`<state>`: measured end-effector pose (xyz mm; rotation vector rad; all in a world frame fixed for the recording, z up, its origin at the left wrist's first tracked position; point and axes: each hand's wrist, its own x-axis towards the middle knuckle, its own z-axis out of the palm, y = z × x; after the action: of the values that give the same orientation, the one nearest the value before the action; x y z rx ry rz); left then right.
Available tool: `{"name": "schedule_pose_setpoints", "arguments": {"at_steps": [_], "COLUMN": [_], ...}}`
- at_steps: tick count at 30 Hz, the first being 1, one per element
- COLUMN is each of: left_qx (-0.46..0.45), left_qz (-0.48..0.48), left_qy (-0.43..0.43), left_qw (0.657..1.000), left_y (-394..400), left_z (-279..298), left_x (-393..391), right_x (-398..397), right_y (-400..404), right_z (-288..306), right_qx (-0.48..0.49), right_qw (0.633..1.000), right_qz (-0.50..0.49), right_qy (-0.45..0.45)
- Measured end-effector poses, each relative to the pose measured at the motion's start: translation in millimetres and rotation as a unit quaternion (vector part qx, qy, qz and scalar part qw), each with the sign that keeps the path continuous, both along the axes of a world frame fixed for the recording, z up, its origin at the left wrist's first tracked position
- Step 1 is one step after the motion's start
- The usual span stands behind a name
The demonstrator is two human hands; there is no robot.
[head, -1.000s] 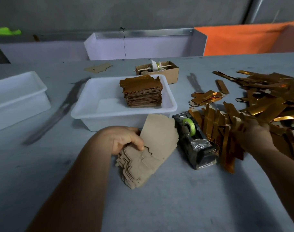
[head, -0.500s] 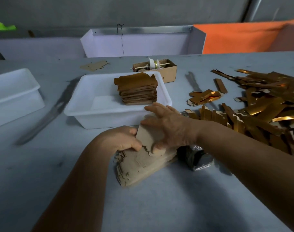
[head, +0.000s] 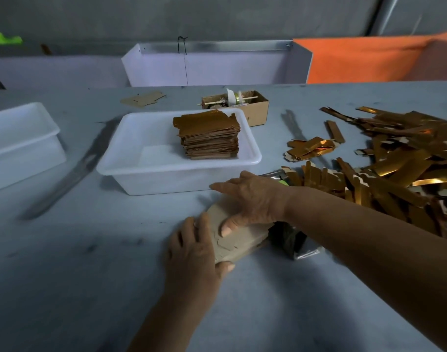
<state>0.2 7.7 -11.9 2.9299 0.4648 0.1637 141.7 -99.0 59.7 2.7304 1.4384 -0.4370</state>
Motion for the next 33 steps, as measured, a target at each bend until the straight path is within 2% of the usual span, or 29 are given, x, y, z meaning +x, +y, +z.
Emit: {"name": "schedule_pose_setpoints", "arguments": {"at_steps": [3,7,9,13,15,19,23,27,29,31,33], "left_qx": [0.006,-0.004,-0.045,-0.148,-0.173,-0.164,-0.312,-0.294,-0.332,-0.411,-0.437], "left_qz": [-0.026,-0.102,-0.126,-0.131,-0.08,0.077,0.113,0.113,0.134,0.179,0.22], "left_qy": [-0.005,0.018,0.035,0.055,0.054,0.01,-0.008,-0.068,-0.114,-0.188,-0.249], "left_qw": [1.0,0.995,0.99,0.979,0.98,0.983,0.943,0.947,0.927,0.874,0.836], "left_y": [6,27,38,46,41,21,0,-9,-13,-20,-27], "left_z": [-5,2,8,14,14,11,9,2,-1,-1,0], "left_x": [3,11,14,17,15,5,-4,-3,-4,-3,4], "right_x": [1,0,5,16,17,11,4,-6,-10,-13,-16], "right_y": [9,19,21,16,16,19,20,18,16,13,13], "right_z": [0,5,8,10,7,-4,-9,-13,-14,-14,-15], "right_qx": [-0.011,0.012,-0.001,0.004,0.003,0.01,0.03,0.014,0.009,0.027,0.036], "right_qw": [1.0,0.998,0.998,0.98,0.972,0.982,0.988,0.993,0.993,0.989,0.986], "right_qz": [-0.012,-0.04,-0.034,-0.082,-0.1,-0.109,-0.114,-0.101,-0.097,-0.103,-0.11], "right_qy": [-0.007,0.04,0.049,0.183,0.212,0.156,0.1,0.058,0.07,0.105,0.118]}}
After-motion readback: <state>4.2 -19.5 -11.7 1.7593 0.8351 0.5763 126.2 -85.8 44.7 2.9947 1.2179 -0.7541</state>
